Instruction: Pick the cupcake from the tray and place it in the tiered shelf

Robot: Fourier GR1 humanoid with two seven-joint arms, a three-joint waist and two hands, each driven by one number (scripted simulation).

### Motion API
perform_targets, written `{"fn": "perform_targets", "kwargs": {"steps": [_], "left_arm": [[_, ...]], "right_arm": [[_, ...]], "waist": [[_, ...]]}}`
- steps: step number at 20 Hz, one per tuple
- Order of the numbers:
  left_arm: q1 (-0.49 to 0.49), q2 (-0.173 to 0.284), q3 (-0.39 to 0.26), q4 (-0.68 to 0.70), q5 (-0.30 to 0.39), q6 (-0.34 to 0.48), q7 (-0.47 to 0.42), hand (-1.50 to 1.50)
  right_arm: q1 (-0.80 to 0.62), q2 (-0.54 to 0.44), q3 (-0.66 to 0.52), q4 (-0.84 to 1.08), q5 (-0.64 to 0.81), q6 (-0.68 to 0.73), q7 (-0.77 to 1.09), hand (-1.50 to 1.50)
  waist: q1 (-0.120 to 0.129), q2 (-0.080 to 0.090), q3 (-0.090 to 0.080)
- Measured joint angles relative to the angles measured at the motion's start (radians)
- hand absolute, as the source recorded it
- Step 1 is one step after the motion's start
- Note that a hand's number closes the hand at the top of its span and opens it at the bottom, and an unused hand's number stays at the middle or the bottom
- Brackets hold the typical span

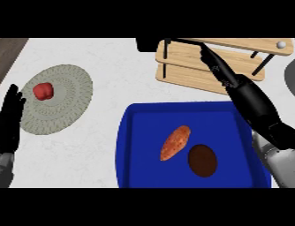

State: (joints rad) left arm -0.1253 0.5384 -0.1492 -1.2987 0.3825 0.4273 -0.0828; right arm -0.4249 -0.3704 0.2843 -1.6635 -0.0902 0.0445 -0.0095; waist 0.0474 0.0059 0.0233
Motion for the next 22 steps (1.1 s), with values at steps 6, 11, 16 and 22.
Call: {"fn": "perform_targets", "kwargs": {"steps": [6,11,16,22], "left_arm": [[0.077,-0.019,-0.016,0.024,0.051,-0.057,0.069,0.00],[0.115,-0.061,-0.051,0.023,0.104,-0.113,0.135,0.00],[0.097,-0.081,-0.079,0.012,0.111,-0.161,0.179,0.00],[0.087,-0.091,-0.089,-0.004,0.100,-0.189,0.215,0.00]], "right_arm": [[0.182,-0.045,-0.152,-0.042,0.059,-0.174,0.001,1.50],[0.417,-0.090,-0.273,0.063,0.123,-0.311,0.091,-1.50],[0.708,-0.046,-0.316,-0.050,0.090,-0.334,-0.023,-1.50],[0.944,-0.090,-0.295,-0.269,0.061,-0.216,-0.042,-1.50]], "waist": [[-0.102,-0.014,-0.017],[-0.154,-0.009,-0.023],[-0.110,-0.012,-0.021],[-0.078,-0.011,-0.022]]}}
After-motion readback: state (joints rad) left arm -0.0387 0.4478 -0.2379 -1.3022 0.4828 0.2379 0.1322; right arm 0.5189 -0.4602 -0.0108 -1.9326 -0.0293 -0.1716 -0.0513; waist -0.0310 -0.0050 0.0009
